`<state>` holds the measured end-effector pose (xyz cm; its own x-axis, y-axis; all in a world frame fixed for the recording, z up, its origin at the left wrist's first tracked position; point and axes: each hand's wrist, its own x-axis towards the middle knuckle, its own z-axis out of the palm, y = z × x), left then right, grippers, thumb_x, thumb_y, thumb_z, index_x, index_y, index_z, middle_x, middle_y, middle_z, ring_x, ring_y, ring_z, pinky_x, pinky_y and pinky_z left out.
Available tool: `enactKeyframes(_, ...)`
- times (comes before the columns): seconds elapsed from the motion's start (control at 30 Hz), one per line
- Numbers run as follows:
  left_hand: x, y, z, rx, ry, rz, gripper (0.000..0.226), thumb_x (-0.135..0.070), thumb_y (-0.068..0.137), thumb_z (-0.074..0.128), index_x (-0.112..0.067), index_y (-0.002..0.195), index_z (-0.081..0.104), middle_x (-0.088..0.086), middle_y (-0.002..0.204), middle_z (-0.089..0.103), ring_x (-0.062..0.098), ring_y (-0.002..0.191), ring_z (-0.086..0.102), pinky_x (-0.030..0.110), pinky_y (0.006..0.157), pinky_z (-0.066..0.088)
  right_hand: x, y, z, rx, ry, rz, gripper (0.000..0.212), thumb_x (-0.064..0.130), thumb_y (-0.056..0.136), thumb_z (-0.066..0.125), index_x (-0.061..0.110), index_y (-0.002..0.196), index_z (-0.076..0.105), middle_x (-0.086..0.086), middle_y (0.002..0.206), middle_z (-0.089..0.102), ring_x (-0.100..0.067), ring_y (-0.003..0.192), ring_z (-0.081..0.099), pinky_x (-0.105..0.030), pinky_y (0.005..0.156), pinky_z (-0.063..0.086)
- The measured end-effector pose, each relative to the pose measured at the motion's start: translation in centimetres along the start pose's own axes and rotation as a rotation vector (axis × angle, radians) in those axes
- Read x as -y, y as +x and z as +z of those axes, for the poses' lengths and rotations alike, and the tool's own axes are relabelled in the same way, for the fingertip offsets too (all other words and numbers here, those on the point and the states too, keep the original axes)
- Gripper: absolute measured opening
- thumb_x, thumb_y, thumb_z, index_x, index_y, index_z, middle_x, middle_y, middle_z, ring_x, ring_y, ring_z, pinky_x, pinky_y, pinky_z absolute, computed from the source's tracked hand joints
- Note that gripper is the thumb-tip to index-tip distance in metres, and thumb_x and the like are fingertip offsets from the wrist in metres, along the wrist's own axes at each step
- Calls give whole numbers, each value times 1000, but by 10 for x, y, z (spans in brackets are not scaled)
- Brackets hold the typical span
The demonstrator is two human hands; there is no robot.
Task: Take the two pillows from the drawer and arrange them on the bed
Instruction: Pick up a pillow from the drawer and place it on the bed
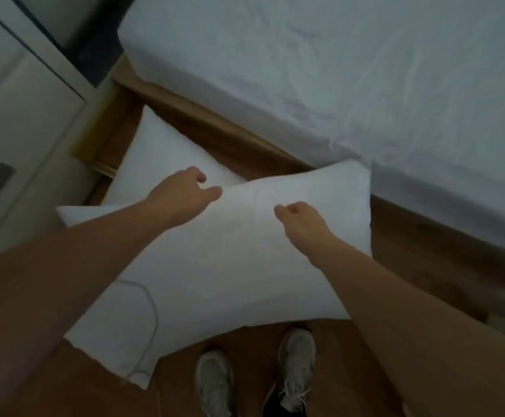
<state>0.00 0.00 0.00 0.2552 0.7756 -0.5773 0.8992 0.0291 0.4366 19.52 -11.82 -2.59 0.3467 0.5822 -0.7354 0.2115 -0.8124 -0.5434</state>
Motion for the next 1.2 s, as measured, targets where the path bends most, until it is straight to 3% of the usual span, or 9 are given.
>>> enactKeyframes(0.2, 41, 38, 57, 36, 336, 22, 101, -74, 59, 67, -25, 140, 30, 15, 144, 36, 38, 127, 37, 55, 100, 38, -51, 47, -15, -353, -166, 108, 74, 58, 83, 57, 16, 139, 34, -13, 138, 36, -35, 122, 42, -52, 97, 41)
enactKeyframes(0.37, 60, 56, 80, 31, 491, 95, 129, -83, 44, 65, -27, 145, 9, 14, 155, 18, 36, 141, 14, 61, 113, 12, -66, 56, 2, -337, -337, 45, 105, 68, 67, 68, 15, 144, 20, -14, 145, 24, -36, 132, 26, -56, 101, 35)
enactKeyframes(0.43, 59, 59, 87, 38, 514, 96, 132, -83, 41, 65, -26, 145, 7, 16, 153, 20, 37, 140, 16, 63, 112, 10, -65, 58, 10, -317, -347, 57, 112, 70, 64, 69, 14, 145, 17, -14, 147, 21, -37, 134, 23, -56, 104, 34)
enactKeyframes(0.57, 56, 63, 93, -70, 571, 128, 120, -80, 41, 69, -20, 136, 27, 17, 131, 45, 38, 118, 42, 57, 100, 32, -63, 64, 12, -319, -344, 77, 114, 69, 63, 70, 13, 146, 15, -15, 148, 20, -36, 135, 21, -56, 103, 34)
enactKeyframes(0.67, 53, 67, 94, -108, 573, 136, 96, -71, 46, 75, -15, 118, 45, 12, 115, 55, 33, 105, 50, 47, 87, 37, -63, 65, 14, -347, -342, 75, 109, 66, 64, 72, 13, 144, 19, -15, 146, 23, -36, 133, 24, -55, 100, 36)
enactKeyframes(0.83, 53, 71, 95, 82, 425, 95, 60, -54, 63, 76, -18, 104, 51, 7, 109, 64, 29, 96, 60, 37, 80, 43, -66, 67, 10, -442, -367, 91, 89, 61, 67, 73, 11, 132, 38, -13, 134, 40, -33, 124, 38, -50, 94, 42)
enactKeyframes(0.93, 54, 66, 89, 162, 277, 138, 55, -43, 66, 80, -17, 110, 59, 8, 111, 65, 29, 95, 60, 33, 75, 43, -66, 66, 6, -458, -331, 100, 75, 58, 71, 71, 10, 123, 45, -12, 125, 48, -32, 117, 46, -48, 91, 43)
enactKeyframes(1.1, 40, 22, 63, 216, -53, 121, 39, -24, 60, 87, -16, 95, 71, 6, 89, 71, 26, 84, 66, 31, 71, 47, -57, 35, -9, -415, -148, 154, 72, 49, 75, 71, 8, 128, 45, -13, 127, 47, -32, 117, 48, -46, 96, 42)
enactKeyframes(1.2, 23, -24, 48, 223, -181, 135, 43, -29, 55, 82, -16, 95, 73, 6, 89, 74, 23, 84, 69, 34, 73, 51, -47, 2, -22, -384, -39, 218, 73, 48, 77, 69, 6, 130, 44, -13, 128, 48, -32, 115, 50, -49, 98, 44)
